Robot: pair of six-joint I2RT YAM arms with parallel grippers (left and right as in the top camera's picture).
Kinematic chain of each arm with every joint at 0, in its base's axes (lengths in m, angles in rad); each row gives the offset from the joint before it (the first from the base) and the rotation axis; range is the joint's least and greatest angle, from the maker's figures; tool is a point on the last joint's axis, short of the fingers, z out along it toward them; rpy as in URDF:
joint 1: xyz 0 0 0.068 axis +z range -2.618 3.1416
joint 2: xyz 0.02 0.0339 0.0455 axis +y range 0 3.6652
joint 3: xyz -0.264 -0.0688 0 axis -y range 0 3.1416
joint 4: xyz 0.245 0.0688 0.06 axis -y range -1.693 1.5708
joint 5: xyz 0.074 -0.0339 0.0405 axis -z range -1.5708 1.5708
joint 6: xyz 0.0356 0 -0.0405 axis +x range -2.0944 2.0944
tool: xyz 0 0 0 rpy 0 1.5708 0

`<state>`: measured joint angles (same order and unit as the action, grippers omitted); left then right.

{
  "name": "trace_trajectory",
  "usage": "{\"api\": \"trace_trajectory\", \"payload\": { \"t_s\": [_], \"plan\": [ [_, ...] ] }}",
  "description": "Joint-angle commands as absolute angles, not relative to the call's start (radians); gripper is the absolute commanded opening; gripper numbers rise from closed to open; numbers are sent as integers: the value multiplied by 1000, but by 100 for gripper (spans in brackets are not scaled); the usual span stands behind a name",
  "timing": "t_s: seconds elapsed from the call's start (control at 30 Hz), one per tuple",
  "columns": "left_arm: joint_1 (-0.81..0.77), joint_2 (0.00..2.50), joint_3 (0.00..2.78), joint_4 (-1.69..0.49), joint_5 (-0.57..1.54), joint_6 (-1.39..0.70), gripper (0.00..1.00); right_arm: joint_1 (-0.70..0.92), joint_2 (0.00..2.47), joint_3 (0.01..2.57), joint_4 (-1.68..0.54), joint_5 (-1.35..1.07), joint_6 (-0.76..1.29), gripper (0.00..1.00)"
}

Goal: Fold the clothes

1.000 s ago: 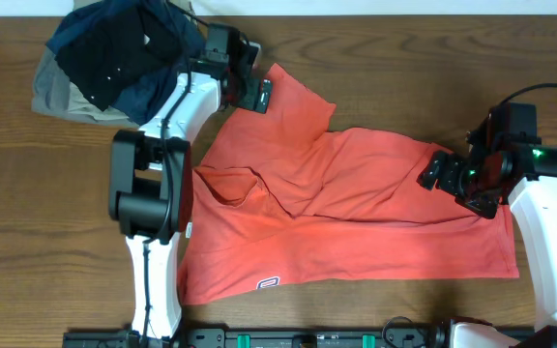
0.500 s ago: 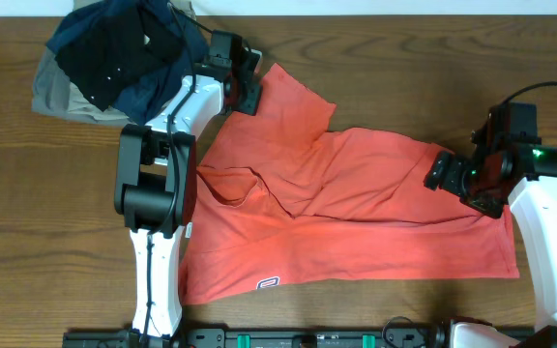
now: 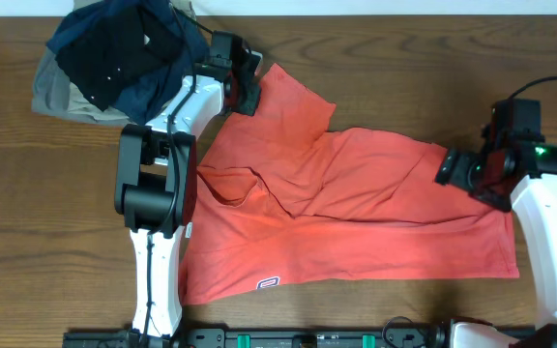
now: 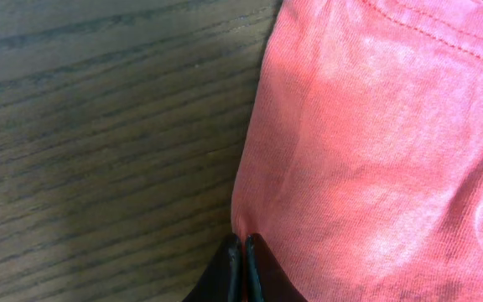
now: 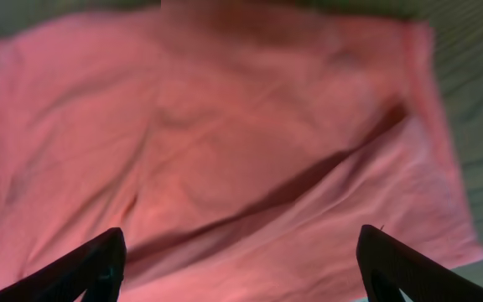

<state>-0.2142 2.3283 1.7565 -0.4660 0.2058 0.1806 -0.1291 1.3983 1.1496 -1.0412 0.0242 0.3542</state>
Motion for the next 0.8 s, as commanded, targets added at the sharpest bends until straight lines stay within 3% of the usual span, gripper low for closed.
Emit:
{"api": "trace_trajectory", "payload": {
  "t_s": [0.0, 0.23, 0.4, 0.77],
  "plan": [
    [-216, 2362, 1745, -485, 194, 183, 6, -167, 1433, 1259, -1029, 95, 327, 86],
    [-215, 2362, 1745, -506, 194, 183, 6, -272, 1650, 1428, -1008, 138, 305, 87],
    [-215, 2362, 1745, -525, 194, 183, 6, -348, 1822, 1482, -1005, 80, 274, 81],
    [-215, 2362, 1745, -525, 194, 183, 6, -360, 2008, 1484, -994, -26, 226, 81]
  ]
}}
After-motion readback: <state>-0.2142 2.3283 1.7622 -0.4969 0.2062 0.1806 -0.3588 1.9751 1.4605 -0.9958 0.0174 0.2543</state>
